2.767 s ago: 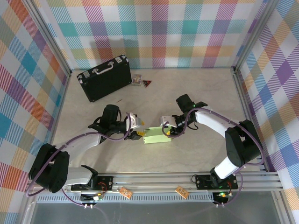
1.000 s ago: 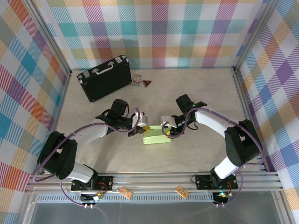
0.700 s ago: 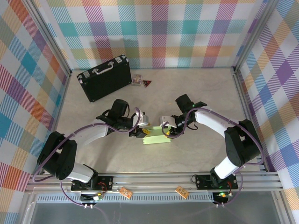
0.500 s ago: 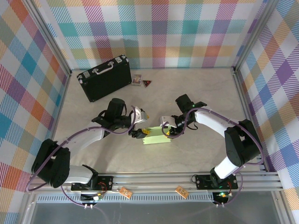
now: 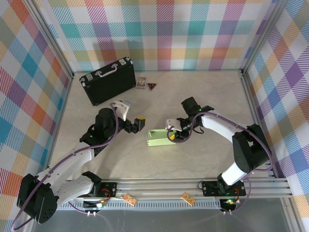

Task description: Fold the paper box

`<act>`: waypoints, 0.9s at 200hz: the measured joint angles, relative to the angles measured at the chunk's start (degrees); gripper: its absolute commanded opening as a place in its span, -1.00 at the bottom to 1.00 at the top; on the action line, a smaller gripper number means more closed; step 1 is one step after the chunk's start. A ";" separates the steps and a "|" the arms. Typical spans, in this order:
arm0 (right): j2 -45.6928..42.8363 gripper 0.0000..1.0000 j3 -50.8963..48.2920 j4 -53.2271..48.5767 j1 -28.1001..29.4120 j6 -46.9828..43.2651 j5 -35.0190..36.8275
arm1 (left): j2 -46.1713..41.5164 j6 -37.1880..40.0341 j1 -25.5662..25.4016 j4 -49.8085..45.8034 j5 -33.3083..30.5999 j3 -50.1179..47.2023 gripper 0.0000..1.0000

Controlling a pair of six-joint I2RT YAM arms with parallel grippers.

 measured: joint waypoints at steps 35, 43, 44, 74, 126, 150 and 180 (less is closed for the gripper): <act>-0.35 -0.16 -0.52 0.42 0.00 0.02 0.13 | -0.39 -13.55 3.74 -5.57 -2.89 1.84 0.96; -0.42 -0.15 -0.52 0.44 0.02 0.02 0.13 | -0.59 -15.63 4.24 -6.67 -2.75 1.84 0.92; -0.42 -0.15 -0.52 0.44 0.02 0.02 0.13 | -0.63 -15.89 4.31 -6.82 -2.75 1.84 0.91; -0.46 -0.15 -0.63 0.66 0.35 0.17 0.15 | -0.50 -23.65 4.48 -13.11 -2.36 2.36 0.72; -0.83 -0.15 -1.27 1.07 0.68 0.24 0.15 | 4.00 -36.37 3.43 -21.35 2.38 4.42 0.88; -0.83 -0.13 -1.29 1.11 0.83 0.35 0.13 | 4.11 -39.85 2.38 -21.22 2.86 4.42 0.92; -0.85 -0.10 -1.42 1.29 1.14 0.39 0.11 | 5.97 -43.25 1.92 -19.91 4.11 4.42 0.89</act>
